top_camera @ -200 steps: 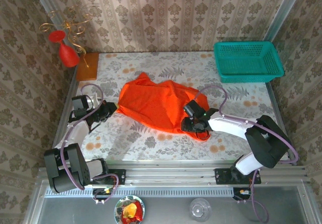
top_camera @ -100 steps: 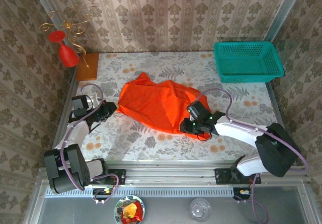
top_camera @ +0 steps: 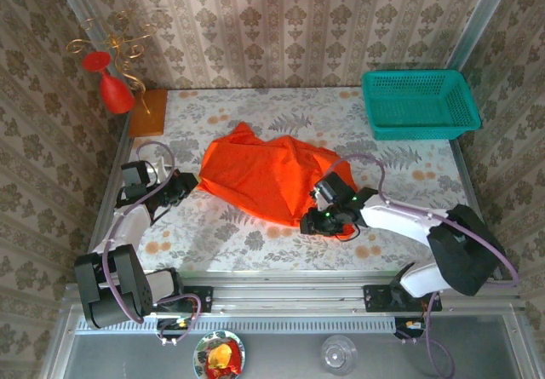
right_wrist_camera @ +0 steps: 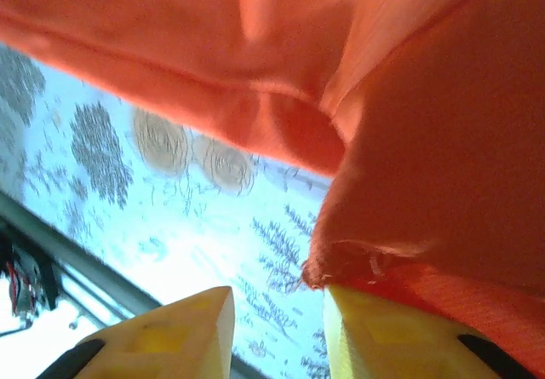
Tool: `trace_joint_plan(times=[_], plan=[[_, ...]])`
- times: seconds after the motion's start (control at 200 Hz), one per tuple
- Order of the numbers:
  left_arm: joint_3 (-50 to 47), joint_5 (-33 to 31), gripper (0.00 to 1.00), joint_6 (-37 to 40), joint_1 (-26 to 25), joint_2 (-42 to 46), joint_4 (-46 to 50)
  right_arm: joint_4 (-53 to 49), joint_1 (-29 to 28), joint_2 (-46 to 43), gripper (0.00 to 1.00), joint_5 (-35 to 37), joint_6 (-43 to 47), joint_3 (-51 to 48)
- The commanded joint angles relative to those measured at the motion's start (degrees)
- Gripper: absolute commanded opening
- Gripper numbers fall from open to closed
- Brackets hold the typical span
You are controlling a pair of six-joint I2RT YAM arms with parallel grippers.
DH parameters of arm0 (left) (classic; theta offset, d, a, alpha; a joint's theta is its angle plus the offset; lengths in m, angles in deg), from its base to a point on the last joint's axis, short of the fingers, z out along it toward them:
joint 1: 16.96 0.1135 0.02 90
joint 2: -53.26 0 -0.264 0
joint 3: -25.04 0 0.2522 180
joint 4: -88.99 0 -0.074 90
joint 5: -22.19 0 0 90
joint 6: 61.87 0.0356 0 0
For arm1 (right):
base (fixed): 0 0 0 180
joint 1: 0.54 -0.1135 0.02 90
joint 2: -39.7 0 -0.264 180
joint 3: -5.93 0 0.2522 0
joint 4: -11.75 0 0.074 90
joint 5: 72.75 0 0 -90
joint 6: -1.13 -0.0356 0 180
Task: Fold the inside-out t-shirt
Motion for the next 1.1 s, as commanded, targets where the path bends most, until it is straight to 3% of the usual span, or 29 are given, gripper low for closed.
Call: trace_joint_plan(times=[0.0,0.14,0.275,0.515,1.095], plan=[[1.2,0.8,0.0,1.5,0.0,0.4,0.6,-7.2,-2.1,1.9,0.38,-5.6,5.4,2.7],[1.3,0.8,0.0,1.8,-0.1,0.4,1.0,-9.8,-3.6,-2.4,0.39,2.7,5.1,4.4],[1.3,0.6,0.0,1.7,-0.1,0.3,1.0,-14.0,-5.1,-7.1,0.37,16.1,4.2,7.1],[1.6,0.5,0.0,1.7,-0.1,0.2,1.3,-25.5,-10.8,-0.2,0.34,33.1,10.5,16.6],[1.7,0.8,0.0,1.5,0.0,0.4,1.4,-35.0,-20.7,19.6,0.45,47.5,22.4,29.5]])
